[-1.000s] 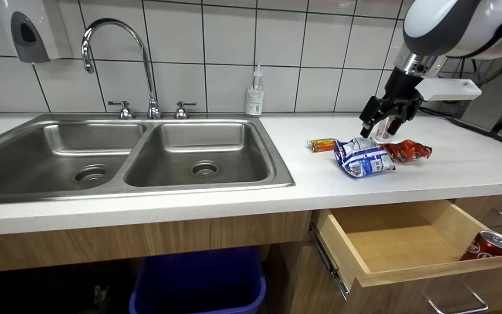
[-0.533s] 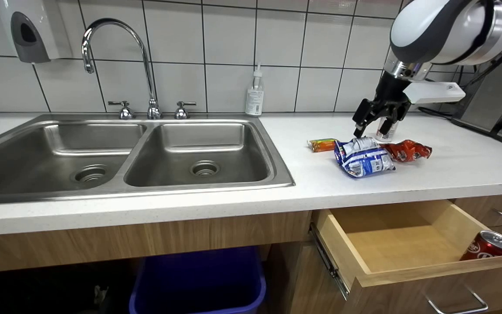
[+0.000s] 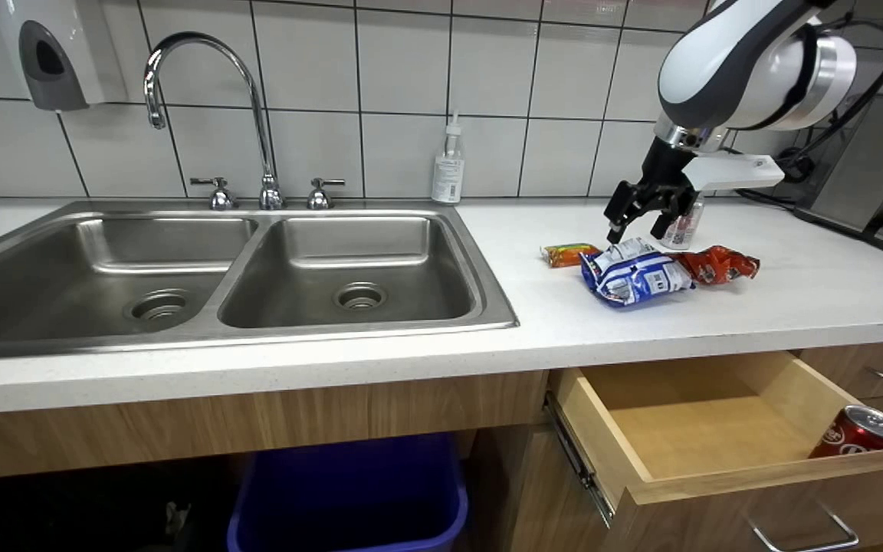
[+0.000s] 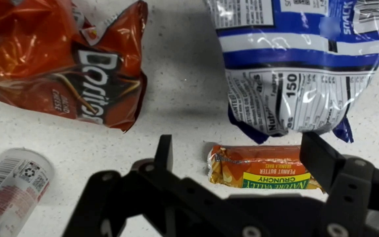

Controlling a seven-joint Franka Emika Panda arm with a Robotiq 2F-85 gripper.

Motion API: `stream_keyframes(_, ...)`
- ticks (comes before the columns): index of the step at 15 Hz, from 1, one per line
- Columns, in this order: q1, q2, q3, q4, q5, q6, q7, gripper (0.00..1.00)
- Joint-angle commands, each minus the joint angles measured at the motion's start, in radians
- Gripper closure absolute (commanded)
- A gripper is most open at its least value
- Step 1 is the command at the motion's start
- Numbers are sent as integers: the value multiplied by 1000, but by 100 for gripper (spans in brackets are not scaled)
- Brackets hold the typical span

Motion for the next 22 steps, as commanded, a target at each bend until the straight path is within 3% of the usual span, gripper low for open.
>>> stream_keyframes(1, 2, 57, -7, 77, -34, -41, 38, 0)
stream_keyframes(7, 1, 60, -2, 71, -35, -34, 33, 0)
stream_keyframes(22, 7, -5, 9, -77, -32, -17, 31, 0)
